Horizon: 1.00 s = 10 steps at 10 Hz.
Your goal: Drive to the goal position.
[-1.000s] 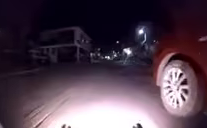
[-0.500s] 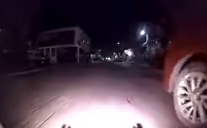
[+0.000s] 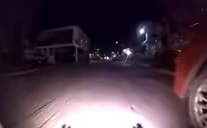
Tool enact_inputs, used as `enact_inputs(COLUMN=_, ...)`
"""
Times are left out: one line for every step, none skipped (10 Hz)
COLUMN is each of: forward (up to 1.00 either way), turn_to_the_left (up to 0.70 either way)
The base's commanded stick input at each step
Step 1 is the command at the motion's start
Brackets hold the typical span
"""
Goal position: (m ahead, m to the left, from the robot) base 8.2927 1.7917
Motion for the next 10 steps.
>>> enact_inputs(forward=0.6, turn_to_the_left=-0.15)
enact_inputs(forward=0.6, turn_to_the_left=-0.15)
enact_inputs(forward=0.6, turn_to_the_left=-0.15)
enact_inputs(forward=0.6, turn_to_the_left=-0.15)
enact_inputs(forward=0.6, turn_to_the_left=-0.15)
enact_inputs(forward=0.6, turn_to_the_left=-0.15)
enact_inputs(forward=0.6, turn_to_the_left=-0.15)
enact_inputs(forward=0.6, turn_to_the_left=-0.15)
enact_inputs(forward=0.6, turn_to_the_left=-0.15)
enact_inputs(forward=0.6, turn_to_the_left=-0.15)
